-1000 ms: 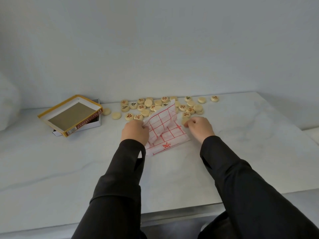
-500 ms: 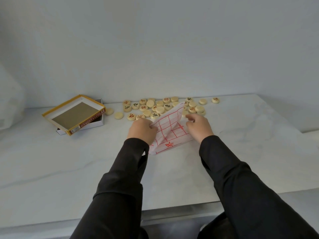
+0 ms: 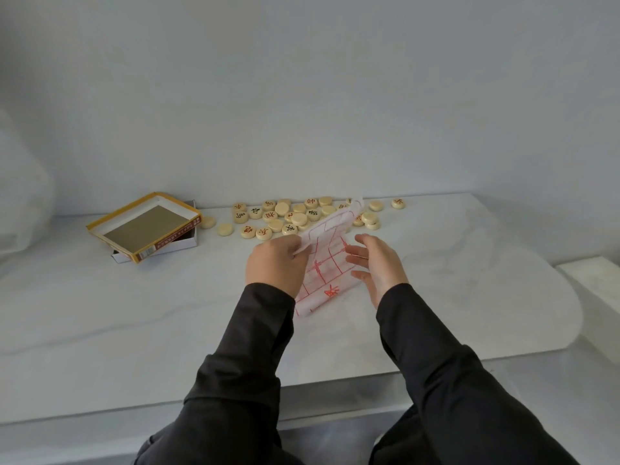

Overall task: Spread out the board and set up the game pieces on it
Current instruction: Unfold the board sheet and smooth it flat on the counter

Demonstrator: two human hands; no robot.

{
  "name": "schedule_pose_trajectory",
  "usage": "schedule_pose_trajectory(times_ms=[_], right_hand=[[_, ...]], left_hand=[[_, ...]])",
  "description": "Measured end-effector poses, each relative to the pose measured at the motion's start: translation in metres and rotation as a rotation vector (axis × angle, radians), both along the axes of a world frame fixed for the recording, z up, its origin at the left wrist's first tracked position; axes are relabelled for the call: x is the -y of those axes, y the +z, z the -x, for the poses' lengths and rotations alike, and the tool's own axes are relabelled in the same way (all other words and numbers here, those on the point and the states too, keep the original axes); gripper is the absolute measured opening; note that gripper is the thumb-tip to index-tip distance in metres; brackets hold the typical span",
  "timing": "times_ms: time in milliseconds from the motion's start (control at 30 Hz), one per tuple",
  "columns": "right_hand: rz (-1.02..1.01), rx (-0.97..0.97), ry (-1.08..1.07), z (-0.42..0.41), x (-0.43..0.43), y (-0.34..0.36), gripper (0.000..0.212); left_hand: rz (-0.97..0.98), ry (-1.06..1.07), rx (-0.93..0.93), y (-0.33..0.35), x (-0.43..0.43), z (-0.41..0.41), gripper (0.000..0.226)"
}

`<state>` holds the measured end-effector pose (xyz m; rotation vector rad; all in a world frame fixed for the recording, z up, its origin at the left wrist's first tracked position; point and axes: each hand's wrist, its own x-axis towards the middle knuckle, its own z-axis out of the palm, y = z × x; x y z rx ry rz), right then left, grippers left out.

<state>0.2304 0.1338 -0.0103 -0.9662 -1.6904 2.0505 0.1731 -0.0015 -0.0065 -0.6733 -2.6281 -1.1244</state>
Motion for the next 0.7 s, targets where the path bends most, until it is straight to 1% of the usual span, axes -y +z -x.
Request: schedule_pose_trajectory(times_ms=[67,100,167,233,300,367,467,533,567,600,633,667,700], right_hand=[[0.12,-0.083,-0.002,-0.001,0.0,-0.001,0.026],[0.185,-0.118,-0.003,-0.001,-0.001,-0.001,0.025],[0.284,-0.167,0.004,-0.001,-0.006,-0.002,0.027],[0.346,-0.201,0.018,0.001,-0.01,-0.002,0.032],[0.408,-0.252,0.038,0.003,-0.014,-0.002,0.04],[0.482,-0.333,0.049,0.006,-0.019,-0.001,0.055],[0.645,-0.543,0.07,0.005,-0.029,0.003,0.073],[0.742,-0.649,0.06,0.001,-0.036,0.006,0.076],[0.757,-0.656,0.03,-0.001,-0.039,0.007,0.073],[0.731,-0.621,-0.016,-0.002,-0.042,0.007,0.068],[0.66,-0.542,-0.054,-0.003,-0.042,0.005,0.058],[0.536,-0.407,-0.082,-0.001,-0.041,0.002,0.042],[0.374,-0.229,-0.121,0.002,-0.039,-0.003,0.023]], left_hand=[[0.055,-0.027,-0.076,-0.003,0.002,0.004,0.022],[0.045,-0.04,-0.128,-0.003,0.004,0.006,0.019],[-0.012,-0.068,-0.24,-0.004,0.004,0.01,0.016],[-0.111,-0.09,-0.305,-0.005,0.002,0.014,0.019],[-0.193,-0.138,-0.367,-0.005,-0.003,0.015,0.022],[-0.229,-0.183,-0.518,-0.005,-0.007,0.015,0.02],[-0.256,-0.221,-0.733,-0.005,-0.01,0.012,0.017],[-0.264,-0.236,-0.78,-0.003,-0.01,0.012,0.015],[-0.26,-0.241,-0.764,-0.003,-0.009,0.012,0.017],[-0.249,-0.236,-0.737,-0.005,-0.009,0.013,0.021],[-0.22,-0.222,-0.696,-0.005,-0.008,0.014,0.025],[-0.169,-0.208,-0.616,-0.006,-0.007,0.014,0.027],[-0.078,-0.216,-0.47,-0.005,-0.007,0.014,0.029]])
